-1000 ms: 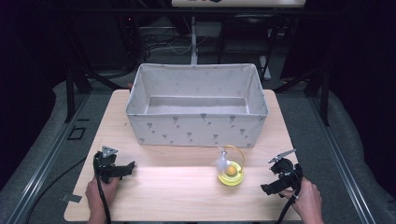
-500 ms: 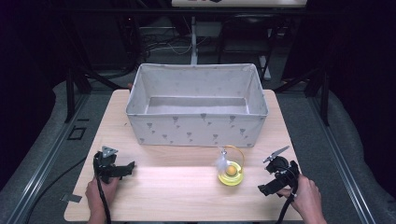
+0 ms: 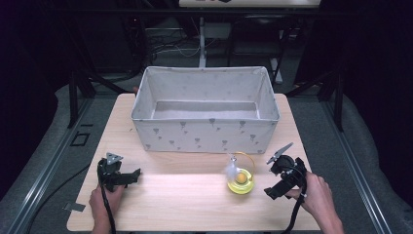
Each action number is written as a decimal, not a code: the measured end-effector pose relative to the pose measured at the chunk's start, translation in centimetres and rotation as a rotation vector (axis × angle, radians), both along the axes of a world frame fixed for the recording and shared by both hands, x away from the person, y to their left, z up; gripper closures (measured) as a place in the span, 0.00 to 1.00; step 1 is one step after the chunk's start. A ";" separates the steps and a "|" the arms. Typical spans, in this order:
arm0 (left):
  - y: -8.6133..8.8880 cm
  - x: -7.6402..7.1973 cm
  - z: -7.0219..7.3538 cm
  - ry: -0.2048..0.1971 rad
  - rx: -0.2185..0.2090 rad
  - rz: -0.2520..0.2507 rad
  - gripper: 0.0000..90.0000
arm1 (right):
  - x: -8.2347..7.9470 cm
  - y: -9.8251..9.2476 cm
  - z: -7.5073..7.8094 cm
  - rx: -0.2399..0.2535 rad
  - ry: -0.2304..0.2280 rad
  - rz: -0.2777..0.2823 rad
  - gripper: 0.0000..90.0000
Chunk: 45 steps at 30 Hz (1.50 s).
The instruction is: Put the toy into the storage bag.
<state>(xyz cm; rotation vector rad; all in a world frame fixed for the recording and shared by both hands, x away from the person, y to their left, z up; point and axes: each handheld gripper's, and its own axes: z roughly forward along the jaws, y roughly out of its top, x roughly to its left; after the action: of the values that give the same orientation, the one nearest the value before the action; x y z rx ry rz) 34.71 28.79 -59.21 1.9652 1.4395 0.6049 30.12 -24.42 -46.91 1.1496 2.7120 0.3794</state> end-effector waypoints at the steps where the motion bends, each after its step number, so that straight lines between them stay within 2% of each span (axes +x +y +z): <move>1: 0.0 0.0 0.0 0.000 0.000 0.000 0.01 | 0.1 0.2 0.2 0.004 -0.002 0.011 0.01; 4: 0.0 0.0 0.0 0.000 0.000 -0.001 0.01 | 0.2 0.8 0.3 0.012 -0.004 0.020 0.00; 5: 0.0 0.0 0.0 -0.001 -0.001 0.000 0.01 | 0.4 1.0 0.5 -0.006 0.002 0.035 0.00; 7: 0.0 0.0 0.0 0.000 0.000 -0.001 0.01 | 0.5 1.5 0.6 0.012 0.004 0.045 0.00; 8: 0.0 0.0 0.0 0.000 -0.001 0.000 0.01 | 0.8 1.8 0.9 -0.014 0.007 0.064 0.00; 11: 0.0 0.0 0.0 0.000 -0.001 0.000 0.01 | 1.0 2.3 1.0 0.006 0.006 0.074 0.00; 12: 0.0 0.0 0.0 0.000 0.000 0.000 0.01 | 1.2 2.4 1.3 -0.011 0.010 0.093 0.00; 15: 0.0 0.0 0.0 0.000 0.000 0.000 0.01 | 1.5 3.0 1.8 0.014 0.014 0.110 0.01; 18: 0.0 0.0 0.0 0.000 0.000 -0.001 0.01 | 1.8 3.6 2.5 0.023 0.019 0.149 0.15; 21: 0.0 0.0 0.0 0.000 -0.001 0.000 0.01 | 1.8 3.9 2.7 0.027 0.010 0.158 0.22; 24: 0.0 0.0 0.0 0.000 -0.001 0.000 0.01 | 1.9 4.6 3.3 0.014 0.013 0.189 0.35; 27: 0.0 0.0 0.0 0.000 0.000 -0.001 0.01 | 1.9 4.9 3.8 0.007 0.007 0.204 0.39; 28: 0.0 0.0 0.0 0.000 -0.001 0.000 0.01 | 1.9 5.2 3.9 0.010 0.003 0.208 0.44; 29: 0.0 0.0 0.0 0.000 0.000 0.000 0.01 | 2.0 5.6 4.2 -0.008 0.002 0.222 0.50; 33: 0.0 0.0 0.0 0.000 0.000 -0.001 0.01 | 2.2 5.9 4.7 -0.009 -0.002 0.230 0.62; 35: 0.0 0.0 0.0 0.000 -0.001 0.000 0.01 | 2.4 6.1 4.9 -0.044 -0.003 0.233 0.69; 37: 0.0 0.0 0.0 0.000 -0.001 0.000 0.01 | 2.5 6.5 5.0 -0.042 0.005 0.238 0.77; 39: 0.0 0.0 0.0 0.000 -0.001 0.000 0.01 | 2.5 6.6 5.0 -0.046 0.007 0.245 0.79; 40: 0.0 0.0 0.0 0.000 -0.001 0.000 0.01 | 2.5 6.9 5.1 -0.046 0.008 0.251 0.86; 45: 0.0 0.0 0.0 0.000 -0.001 0.000 0.01 | 2.6 7.2 5.2 -0.065 0.019 0.258 0.96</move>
<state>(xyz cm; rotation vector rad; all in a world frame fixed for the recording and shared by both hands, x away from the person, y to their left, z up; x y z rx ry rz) 34.72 28.79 -59.22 1.9644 1.4392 0.6044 32.69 -17.21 -41.73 0.7916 2.8730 0.3126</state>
